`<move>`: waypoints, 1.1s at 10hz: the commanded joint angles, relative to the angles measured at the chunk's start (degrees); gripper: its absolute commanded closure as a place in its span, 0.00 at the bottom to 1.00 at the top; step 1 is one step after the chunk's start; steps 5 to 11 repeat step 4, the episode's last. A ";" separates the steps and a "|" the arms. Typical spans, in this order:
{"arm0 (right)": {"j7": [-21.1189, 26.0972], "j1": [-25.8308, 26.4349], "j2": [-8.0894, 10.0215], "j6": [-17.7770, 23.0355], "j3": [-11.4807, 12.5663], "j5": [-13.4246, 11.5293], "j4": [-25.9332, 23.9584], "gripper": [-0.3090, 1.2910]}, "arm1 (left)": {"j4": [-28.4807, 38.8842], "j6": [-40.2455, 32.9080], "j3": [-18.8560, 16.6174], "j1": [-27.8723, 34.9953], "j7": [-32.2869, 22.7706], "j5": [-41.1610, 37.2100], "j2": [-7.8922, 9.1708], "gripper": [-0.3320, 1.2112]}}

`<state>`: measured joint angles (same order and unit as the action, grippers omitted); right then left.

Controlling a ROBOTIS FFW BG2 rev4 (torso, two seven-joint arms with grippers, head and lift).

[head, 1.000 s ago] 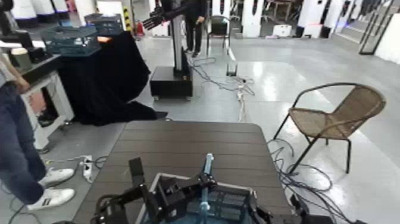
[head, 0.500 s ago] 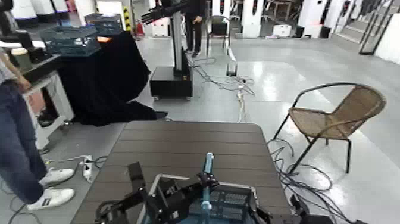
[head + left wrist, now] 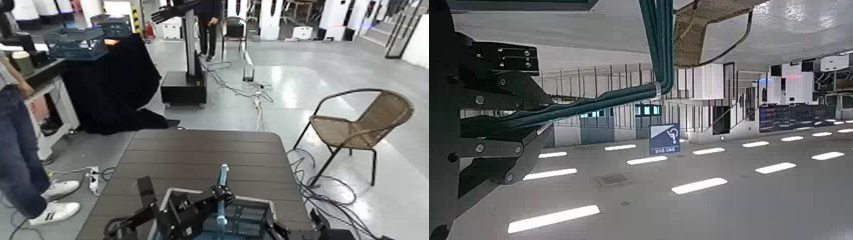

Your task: Grasp the handle of the crate.

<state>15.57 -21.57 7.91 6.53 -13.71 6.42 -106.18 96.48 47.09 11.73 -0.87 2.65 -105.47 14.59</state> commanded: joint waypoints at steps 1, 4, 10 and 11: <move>-0.10 0.03 0.09 -0.65 0.00 0.00 -0.25 0.29 | -0.07 -0.15 -0.04 0.08 0.25 0.00 -0.09 0.99; -0.45 0.21 0.09 -1.79 0.17 -0.09 -0.52 0.29 | -0.24 -0.24 0.14 0.00 0.34 0.00 -0.18 0.99; -0.45 0.21 0.09 -1.79 0.17 -0.09 -0.52 0.29 | -0.24 -0.24 0.14 0.00 0.34 0.00 -0.18 0.99; -0.45 0.21 0.09 -1.79 0.17 -0.09 -0.52 0.29 | -0.24 -0.24 0.14 0.00 0.34 0.00 -0.18 0.99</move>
